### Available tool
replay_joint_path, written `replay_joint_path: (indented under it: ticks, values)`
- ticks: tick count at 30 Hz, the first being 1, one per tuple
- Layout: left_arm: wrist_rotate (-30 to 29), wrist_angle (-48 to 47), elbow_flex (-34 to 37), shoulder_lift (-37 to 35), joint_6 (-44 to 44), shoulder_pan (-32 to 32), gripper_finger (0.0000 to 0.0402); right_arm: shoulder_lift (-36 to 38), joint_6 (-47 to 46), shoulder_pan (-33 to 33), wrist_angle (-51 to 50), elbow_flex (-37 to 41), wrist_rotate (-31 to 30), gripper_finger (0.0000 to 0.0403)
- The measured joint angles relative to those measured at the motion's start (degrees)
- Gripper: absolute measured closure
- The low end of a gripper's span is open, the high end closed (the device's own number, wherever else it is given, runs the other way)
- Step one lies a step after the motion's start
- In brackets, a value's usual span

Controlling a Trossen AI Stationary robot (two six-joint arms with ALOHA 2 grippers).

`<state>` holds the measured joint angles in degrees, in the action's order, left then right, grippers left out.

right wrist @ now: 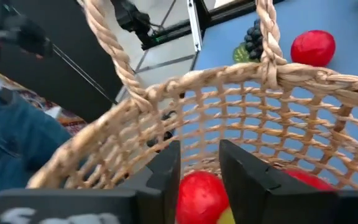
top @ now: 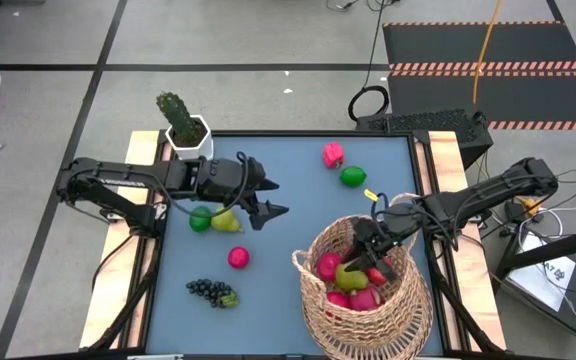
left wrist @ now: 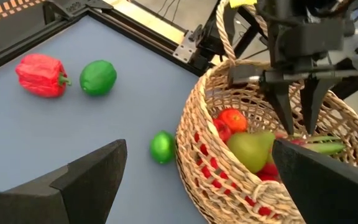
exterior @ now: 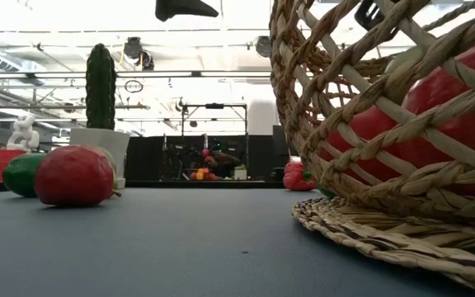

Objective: Build produce basket
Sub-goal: Put the green pear into the brown basket

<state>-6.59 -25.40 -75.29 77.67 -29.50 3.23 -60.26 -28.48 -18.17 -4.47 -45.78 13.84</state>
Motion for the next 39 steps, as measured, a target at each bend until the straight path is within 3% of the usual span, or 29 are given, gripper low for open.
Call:
replay_joint_path:
  ticks: [6,14,20,24,28,36,39]
  values:
    - [0.0,-1.7,-0.03,0.0,-1.93,0.91,0.0002,4.22,-2.5,0.04,3.89,0.0,-0.55,0.0283]
    - [0.03,-12.92,-0.03,0.0,-12.23,1.41,0.0002,9.59,-2.48,0.07,8.66,-0.02,-9.5,0.0286]
    - [0.28,-15.15,3.51,0.04,-9.99,2.15,0.0003,11.89,-1.9,0.07,8.98,-0.02,-15.39,0.0287]
    - [4.55,-15.15,7.37,0.04,-7.72,2.09,0.0003,12.27,-0.75,0.09,8.97,-0.02,-15.74,0.0287]
    - [7.94,-16.88,10.24,0.04,-0.66,1.96,0.0003,12.25,-0.62,0.09,8.64,-0.02,-15.73,0.0287]
    - [5.36,-21.45,13.75,0.04,31.66,1.94,0.0003,12.25,0.12,1.34,5.31,-0.07,-15.65,0.0287]
    - [4.03,-21.07,16.61,0.04,39.55,1.09,0.0003,12.25,1.48,2.04,5.22,-0.07,-15.6,0.0287]
